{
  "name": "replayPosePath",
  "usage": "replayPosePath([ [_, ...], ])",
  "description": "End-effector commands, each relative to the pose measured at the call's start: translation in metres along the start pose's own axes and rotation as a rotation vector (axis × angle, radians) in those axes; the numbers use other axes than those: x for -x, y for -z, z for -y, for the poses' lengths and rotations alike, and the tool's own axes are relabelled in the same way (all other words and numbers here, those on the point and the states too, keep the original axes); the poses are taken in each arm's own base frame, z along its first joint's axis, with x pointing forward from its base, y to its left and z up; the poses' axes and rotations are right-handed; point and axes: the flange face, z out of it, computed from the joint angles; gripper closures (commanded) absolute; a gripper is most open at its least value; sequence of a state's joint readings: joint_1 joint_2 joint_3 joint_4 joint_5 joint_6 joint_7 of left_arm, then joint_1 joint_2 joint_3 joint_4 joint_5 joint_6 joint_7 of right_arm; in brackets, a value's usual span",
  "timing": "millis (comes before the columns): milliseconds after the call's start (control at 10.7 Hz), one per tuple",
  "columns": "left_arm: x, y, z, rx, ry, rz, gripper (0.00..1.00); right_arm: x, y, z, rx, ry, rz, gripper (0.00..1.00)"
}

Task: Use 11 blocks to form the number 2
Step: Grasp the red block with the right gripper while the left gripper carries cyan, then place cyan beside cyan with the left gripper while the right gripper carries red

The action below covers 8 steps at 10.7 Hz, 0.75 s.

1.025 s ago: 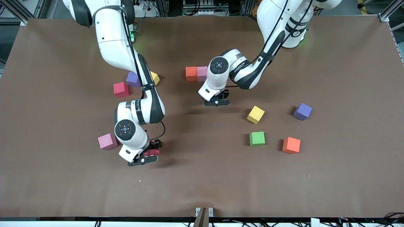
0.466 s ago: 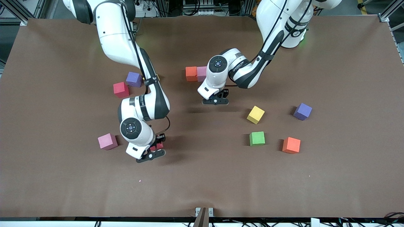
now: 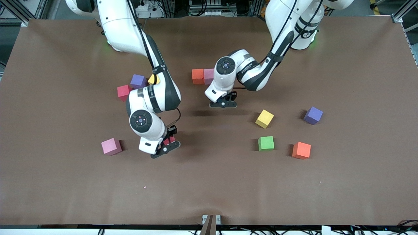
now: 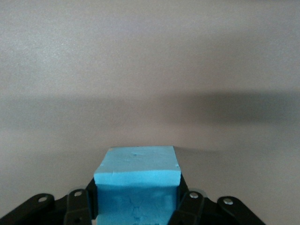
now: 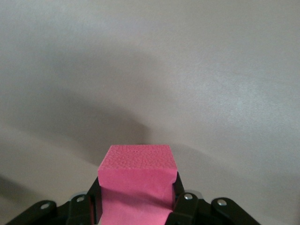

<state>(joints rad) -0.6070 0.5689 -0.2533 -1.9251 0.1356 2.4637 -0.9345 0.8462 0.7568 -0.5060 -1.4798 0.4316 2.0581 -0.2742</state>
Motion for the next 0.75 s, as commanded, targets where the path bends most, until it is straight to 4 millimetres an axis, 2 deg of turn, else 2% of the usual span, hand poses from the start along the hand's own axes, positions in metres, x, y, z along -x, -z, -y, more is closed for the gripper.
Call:
replayPosePath([
  [0, 0.011, -0.001, 0.006, -0.016, 0.014, -0.005, 0.6, 0.024, 0.01, -0.009, -0.018, 0.065, -0.012, 0.76],
  [186, 0.01, 0.001, 0.005, -0.013, 0.026, -0.007, 0.59, 0.025, 0.008, -0.013, -0.015, 0.072, -0.007, 0.76],
  [280, 0.009, 0.002, 0.004, -0.009, 0.032, -0.009, 0.46, 0.024, 0.008, -0.013, -0.013, 0.074, -0.01, 0.76],
  [373, 0.008, 0.004, 0.004, -0.003, 0.045, -0.005, 0.04, 0.024, 0.008, -0.009, -0.012, 0.08, -0.01, 0.76],
  [466, 0.005, 0.005, 0.004, 0.0, 0.078, -0.005, 0.0, 0.024, 0.007, -0.009, -0.011, 0.079, -0.01, 0.76],
  [652, 0.0, 0.022, 0.0, 0.016, 0.159, -0.026, 0.0, 0.024, 0.006, -0.011, -0.008, 0.079, -0.006, 0.76],
])
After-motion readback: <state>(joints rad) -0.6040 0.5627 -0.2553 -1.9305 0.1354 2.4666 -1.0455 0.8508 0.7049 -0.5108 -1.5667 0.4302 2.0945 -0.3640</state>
